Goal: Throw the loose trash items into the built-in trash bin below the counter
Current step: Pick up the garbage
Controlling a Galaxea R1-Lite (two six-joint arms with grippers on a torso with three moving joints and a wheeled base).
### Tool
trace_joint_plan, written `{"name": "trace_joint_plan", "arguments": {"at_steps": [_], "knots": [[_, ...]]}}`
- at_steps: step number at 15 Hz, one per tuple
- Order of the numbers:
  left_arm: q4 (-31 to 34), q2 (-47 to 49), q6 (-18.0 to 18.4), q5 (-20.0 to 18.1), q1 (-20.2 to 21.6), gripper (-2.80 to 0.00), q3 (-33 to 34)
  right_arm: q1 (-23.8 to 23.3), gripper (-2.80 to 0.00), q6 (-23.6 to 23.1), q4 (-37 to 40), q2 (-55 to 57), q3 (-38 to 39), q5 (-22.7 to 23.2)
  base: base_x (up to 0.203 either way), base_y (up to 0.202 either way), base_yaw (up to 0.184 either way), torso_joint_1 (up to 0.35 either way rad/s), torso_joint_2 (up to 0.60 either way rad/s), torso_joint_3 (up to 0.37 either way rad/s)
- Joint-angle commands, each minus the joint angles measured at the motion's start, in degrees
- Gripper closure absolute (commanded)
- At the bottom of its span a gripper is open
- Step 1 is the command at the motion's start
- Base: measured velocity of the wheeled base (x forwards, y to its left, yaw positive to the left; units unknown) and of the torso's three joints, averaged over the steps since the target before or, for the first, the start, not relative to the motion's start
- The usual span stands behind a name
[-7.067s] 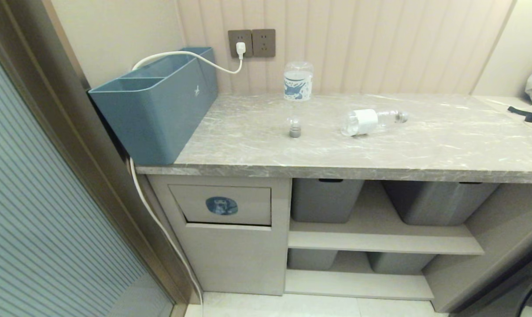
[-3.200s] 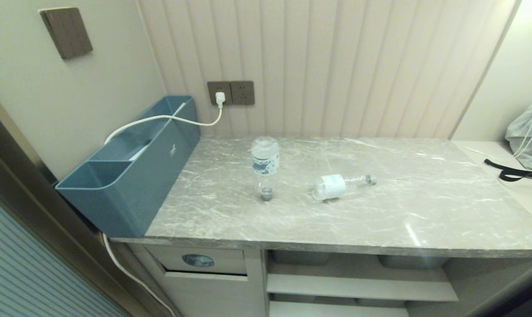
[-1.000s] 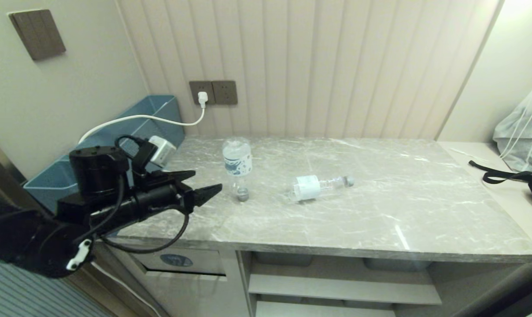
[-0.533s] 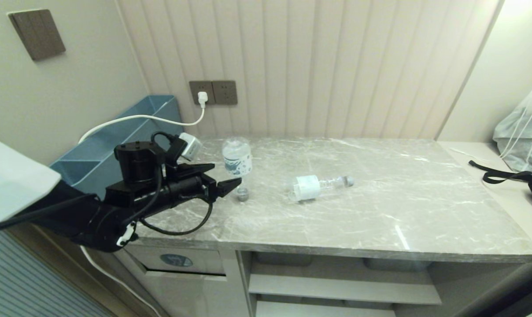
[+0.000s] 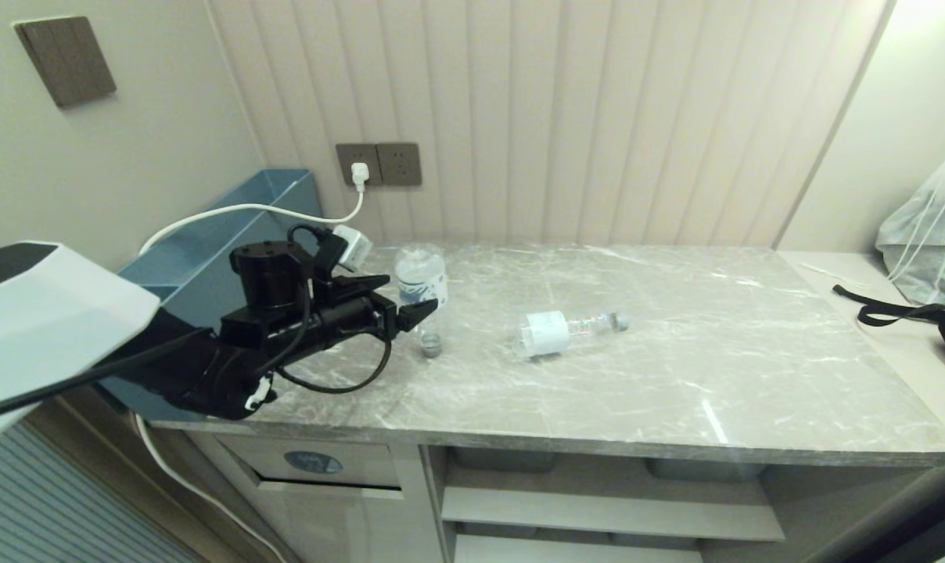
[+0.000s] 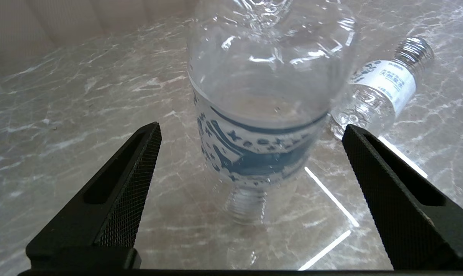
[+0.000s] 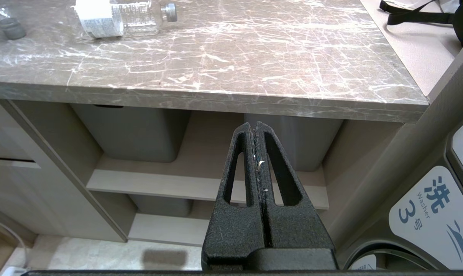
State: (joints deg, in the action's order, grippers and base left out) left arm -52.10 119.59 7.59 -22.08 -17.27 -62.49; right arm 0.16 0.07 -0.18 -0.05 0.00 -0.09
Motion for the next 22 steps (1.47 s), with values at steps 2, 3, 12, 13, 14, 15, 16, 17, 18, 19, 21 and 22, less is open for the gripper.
{"name": "trace_joint_plan", "arguments": {"at_steps": [2, 3, 12, 13, 14, 15, 16, 17, 18, 19, 21, 22], "knots": [[-0.3, 2.5, 0.0, -0.2, 0.0, -2.80, -2.5, 0.0, 0.00, 0.0, 0.0, 0.0, 0.0, 0.0, 0.000, 0.000, 0.000, 0.000, 0.00, 0.000], [-0.3, 3.0, -0.1, -0.2, 0.0, -2.80, -3.5, 0.0, 0.00, 0.0, 0.0, 0.0, 0.0, 0.0, 0.000, 0.000, 0.000, 0.000, 0.00, 0.000], [-0.4, 7.3, -0.2, -1.1, -0.7, -2.80, -10.1, 0.0, 0.00, -0.2, -0.1, 0.0, 0.0, 0.0, 0.000, 0.000, 0.000, 0.000, 0.00, 0.000], [-0.4, 7.5, -0.2, -1.1, -0.7, -2.80, -10.7, 0.0, 0.00, -0.2, -0.1, 0.0, 0.0, 0.0, 0.000, 0.000, 0.000, 0.000, 0.00, 0.000], [-0.4, 7.9, -0.4, -1.1, -0.7, -2.80, -11.2, 0.0, 0.00, -0.2, -0.1, 0.0, 0.0, 0.0, 0.000, 0.000, 0.000, 0.000, 0.00, 0.000], [-0.4, 8.1, -0.8, -1.1, -0.8, 0.00, -11.8, 0.0, 0.00, -0.2, -0.1, 0.0, 0.0, 0.0, 0.000, 0.000, 0.000, 0.000, 0.00, 0.000], [-0.4, 8.3, -1.1, -1.1, -0.7, 0.00, -12.5, 0.0, 0.00, -0.2, -0.1, 0.0, 0.0, 0.0, 0.000, 0.000, 0.000, 0.000, 0.00, 0.000], [-0.4, 8.4, -1.1, -1.1, -0.7, 0.00, -12.2, 0.0, 0.00, -0.2, 0.0, 0.0, 0.0, 0.0, 0.000, 0.000, 0.000, 0.000, 0.00, 0.000], [-0.4, 8.3, -1.1, -1.1, -0.7, 0.00, -12.2, 0.0, 0.00, -0.1, 0.0, 0.0, 0.0, 0.1, 0.000, 0.000, 0.000, 0.000, 0.00, 0.000], [-0.4, 8.2, -1.1, -1.1, -0.7, 0.00, -12.0, 0.0, 0.00, 0.0, 0.0, 0.0, 0.0, 0.0, 0.000, 0.000, 0.000, 0.000, 0.00, 0.000], [-0.4, 7.0, -1.2, -1.1, -0.8, 0.00, -11.8, 0.0, 0.00, 0.0, 0.0, 0.0, 0.0, 0.0, 0.000, 0.000, 0.000, 0.000, 0.00, 0.000], [-0.4, 6.4, -1.3, -1.0, -1.0, 0.00, -11.6, 0.0, 0.00, 0.0, 0.0, 0.0, 0.0, 0.0, 0.000, 0.000, 0.000, 0.000, 0.00, 0.000]]}}
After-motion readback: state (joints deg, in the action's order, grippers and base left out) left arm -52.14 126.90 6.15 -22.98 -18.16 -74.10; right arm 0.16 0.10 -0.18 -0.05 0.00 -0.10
